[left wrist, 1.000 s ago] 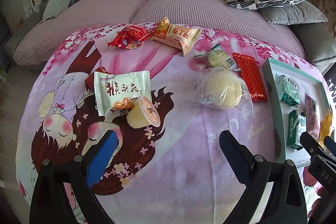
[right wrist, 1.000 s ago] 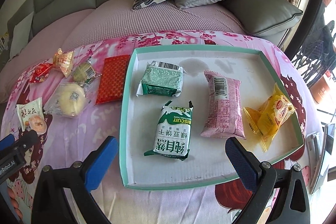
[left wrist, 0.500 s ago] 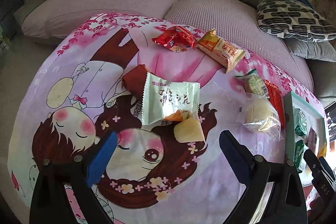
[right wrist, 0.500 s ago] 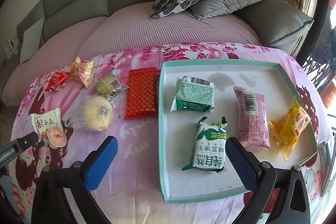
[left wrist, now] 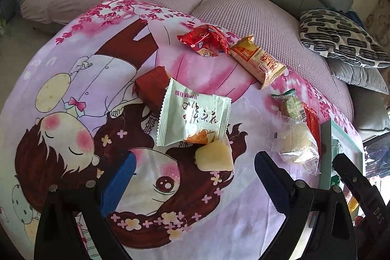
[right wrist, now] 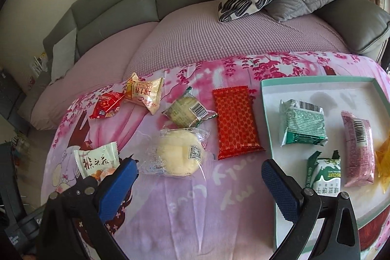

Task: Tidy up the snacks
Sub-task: 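Move left tool toward yellow jelly cup while right tool approaches wrapped round bun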

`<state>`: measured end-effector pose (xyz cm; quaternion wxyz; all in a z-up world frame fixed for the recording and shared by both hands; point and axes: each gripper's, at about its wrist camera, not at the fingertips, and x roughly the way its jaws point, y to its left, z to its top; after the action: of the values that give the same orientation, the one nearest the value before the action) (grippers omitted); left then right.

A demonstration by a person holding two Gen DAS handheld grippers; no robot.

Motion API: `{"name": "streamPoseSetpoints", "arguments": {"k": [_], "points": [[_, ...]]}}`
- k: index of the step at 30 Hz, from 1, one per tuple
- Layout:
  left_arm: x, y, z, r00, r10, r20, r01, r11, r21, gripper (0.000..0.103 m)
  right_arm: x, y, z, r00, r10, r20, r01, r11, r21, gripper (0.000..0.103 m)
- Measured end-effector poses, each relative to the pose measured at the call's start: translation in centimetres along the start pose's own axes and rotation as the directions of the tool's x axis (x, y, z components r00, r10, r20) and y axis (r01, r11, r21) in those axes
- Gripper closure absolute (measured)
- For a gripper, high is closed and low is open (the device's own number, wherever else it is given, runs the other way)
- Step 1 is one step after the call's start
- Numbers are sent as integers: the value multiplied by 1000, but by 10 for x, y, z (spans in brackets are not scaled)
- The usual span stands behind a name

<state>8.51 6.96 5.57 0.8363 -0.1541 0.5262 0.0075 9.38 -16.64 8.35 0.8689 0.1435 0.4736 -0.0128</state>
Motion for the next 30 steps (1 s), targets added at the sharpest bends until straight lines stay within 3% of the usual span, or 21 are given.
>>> {"name": "streamPoseSetpoints", "arguments": {"k": [7,18,20,23,30], "points": [[18,-3,1,999,-11,-34,11,1000,-11,5,35,8,13,995,-25,-102,21,999,-32,0],[33,-4,1,997,-51,-62,50,998,-29,10,66,29,16,985,-50,-168,35,995,-94,0],[35,-4,1,996,-54,-70,52,998,-32,10,68,30,16,984,-53,-170,36,995,-97,3],[38,-3,2,995,-57,-76,53,998,-42,20,71,31,17,982,-47,-184,31,996,-89,10],[40,-3,3,995,-56,-81,53,998,-44,20,68,27,14,981,-21,-191,7,997,-76,21]]}}
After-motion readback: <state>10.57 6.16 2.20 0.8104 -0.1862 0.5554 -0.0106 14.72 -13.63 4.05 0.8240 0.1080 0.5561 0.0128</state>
